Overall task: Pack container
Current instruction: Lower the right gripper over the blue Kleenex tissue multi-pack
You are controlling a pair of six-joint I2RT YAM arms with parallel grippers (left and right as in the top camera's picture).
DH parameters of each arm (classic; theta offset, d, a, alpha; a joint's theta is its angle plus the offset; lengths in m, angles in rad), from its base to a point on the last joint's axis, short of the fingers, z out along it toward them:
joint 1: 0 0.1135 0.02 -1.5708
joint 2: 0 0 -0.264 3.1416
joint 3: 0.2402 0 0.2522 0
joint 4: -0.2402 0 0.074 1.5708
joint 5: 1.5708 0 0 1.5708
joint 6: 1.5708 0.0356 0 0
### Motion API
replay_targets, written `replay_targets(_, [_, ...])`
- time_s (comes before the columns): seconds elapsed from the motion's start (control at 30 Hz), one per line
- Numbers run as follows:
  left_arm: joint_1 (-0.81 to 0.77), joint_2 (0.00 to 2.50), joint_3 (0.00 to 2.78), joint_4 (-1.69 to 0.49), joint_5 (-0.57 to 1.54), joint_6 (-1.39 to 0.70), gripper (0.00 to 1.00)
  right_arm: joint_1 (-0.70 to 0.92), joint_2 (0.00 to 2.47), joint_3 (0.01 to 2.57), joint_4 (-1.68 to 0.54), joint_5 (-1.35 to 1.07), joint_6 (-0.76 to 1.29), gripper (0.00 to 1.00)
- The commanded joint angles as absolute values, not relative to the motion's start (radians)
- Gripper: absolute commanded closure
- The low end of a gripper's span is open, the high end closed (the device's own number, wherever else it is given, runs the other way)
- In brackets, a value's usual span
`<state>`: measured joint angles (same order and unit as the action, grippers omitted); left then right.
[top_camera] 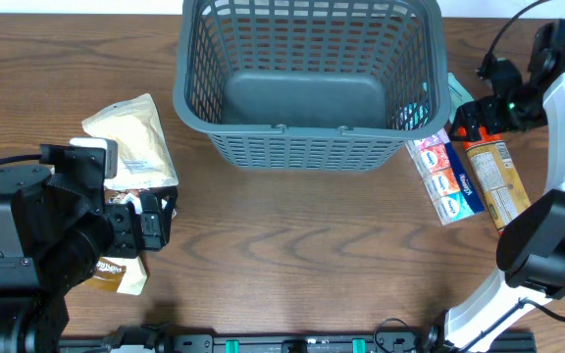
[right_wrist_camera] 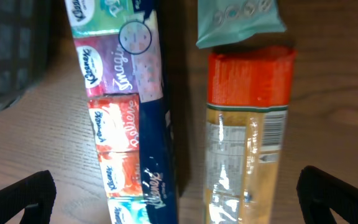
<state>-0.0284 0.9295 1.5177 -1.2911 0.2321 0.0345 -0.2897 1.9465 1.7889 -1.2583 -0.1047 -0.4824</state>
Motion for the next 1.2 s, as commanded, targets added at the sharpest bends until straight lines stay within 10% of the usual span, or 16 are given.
replay_targets(0.0, [-0.032, 0.933, 1.526, -1.295, 0.223, 0.049, 0.01, -0.267, 1.953, 1.715, -1.242, -0.128, -0.442, 0.01])
replay_targets(1.17, [-0.032, 0.933, 1.526, -1.318, 0.223, 0.049, 0.01, -0.220, 1.953, 1.451, -1.084, -0.232, -0.477, 0.01])
